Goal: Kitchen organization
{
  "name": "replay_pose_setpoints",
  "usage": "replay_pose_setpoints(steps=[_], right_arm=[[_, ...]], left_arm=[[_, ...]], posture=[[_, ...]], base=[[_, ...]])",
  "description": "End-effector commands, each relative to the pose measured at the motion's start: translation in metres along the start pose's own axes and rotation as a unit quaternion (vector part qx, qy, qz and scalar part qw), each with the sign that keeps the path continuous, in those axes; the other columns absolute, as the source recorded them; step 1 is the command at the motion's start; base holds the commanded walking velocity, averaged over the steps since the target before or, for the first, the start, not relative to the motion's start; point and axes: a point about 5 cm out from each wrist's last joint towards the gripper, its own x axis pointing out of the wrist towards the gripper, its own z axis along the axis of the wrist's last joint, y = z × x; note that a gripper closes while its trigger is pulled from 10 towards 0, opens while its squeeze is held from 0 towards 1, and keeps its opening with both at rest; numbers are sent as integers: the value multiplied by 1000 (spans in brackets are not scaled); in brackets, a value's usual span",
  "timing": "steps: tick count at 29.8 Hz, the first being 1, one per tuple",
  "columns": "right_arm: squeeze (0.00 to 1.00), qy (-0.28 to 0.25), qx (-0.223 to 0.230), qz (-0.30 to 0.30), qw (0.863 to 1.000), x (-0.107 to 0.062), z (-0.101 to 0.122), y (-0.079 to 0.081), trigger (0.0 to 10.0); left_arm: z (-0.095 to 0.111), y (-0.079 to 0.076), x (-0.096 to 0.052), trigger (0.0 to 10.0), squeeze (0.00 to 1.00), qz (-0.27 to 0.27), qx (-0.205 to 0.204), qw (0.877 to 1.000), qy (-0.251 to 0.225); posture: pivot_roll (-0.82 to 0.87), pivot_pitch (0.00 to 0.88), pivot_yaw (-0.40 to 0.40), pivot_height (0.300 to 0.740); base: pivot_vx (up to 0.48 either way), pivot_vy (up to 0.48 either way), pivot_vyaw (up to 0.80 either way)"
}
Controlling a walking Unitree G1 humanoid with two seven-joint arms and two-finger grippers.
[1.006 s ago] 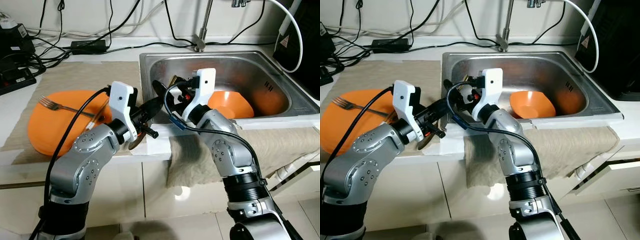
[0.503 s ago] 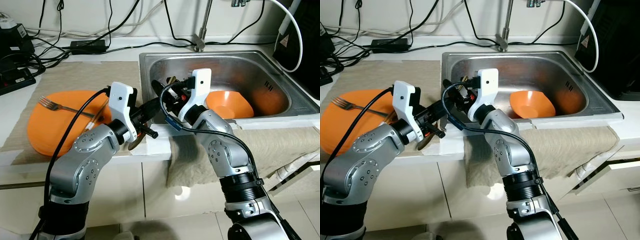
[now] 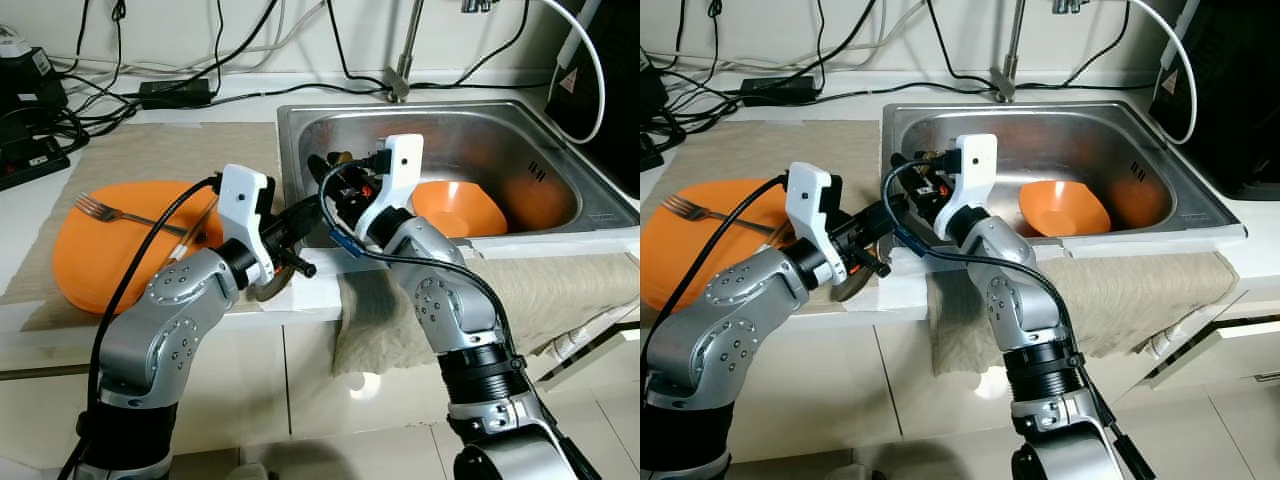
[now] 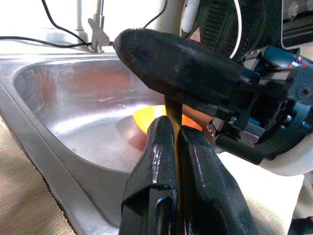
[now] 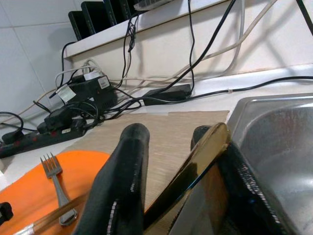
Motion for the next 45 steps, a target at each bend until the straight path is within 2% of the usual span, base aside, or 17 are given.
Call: replay_pose_setpoints(steps=[1,6,7,9,10,37,38,39,40,45], right_arm=[[0,49,-3,-65,997,-8,-16,-22,0],[0,48,-4,-67,997,-8,-16,-23,0],[0,48,-4,-67,997,-8,-16,-23,0],[0,48,-5,-67,997,-8,-17,-23,0],[0,48,-5,-68,997,-8,-17,-23,0],[0,47,-13,-74,996,-9,-17,-26,0],[0,47,-13,-74,996,-9,-17,-26,0],[0,47,-13,-74,996,-9,-17,-26,0],[0,48,-13,-74,996,-9,-17,-26,0],[0,48,-14,-76,996,-9,-18,-26,0]], left_arm=[[26,-22,4,0,0,-70,36,995,-55],[24,-20,5,0,0,-63,45,996,-46],[24,-19,6,4118,0,-58,48,996,-42],[24,-19,6,4118,0,-57,49,996,-42],[24,-18,6,10000,0,-58,49,996,-40],[20,-9,10,10000,0,-35,57,997,-27],[20,-9,10,10000,925,-32,56,998,-28],[20,-9,10,10000,925,-32,56,998,-28],[19,-9,10,10000,1000,-32,55,998,-27],[19,-7,10,10000,1000,-26,58,998,-25]], posture=[[88,27,10,740],[87,23,11,740],[87,22,11,740],[87,22,11,740],[87,20,11,740],[83,9,11,740],[84,9,11,740],[84,9,11,740],[85,10,10,740],[85,10,10,740]], base=[[0,0,0],[0,0,0],[0,0,0],[0,0,0],[0,0,0],[0,0,0],[0,0,0],[0,0,0],[0,0,0],[0,0,0]])
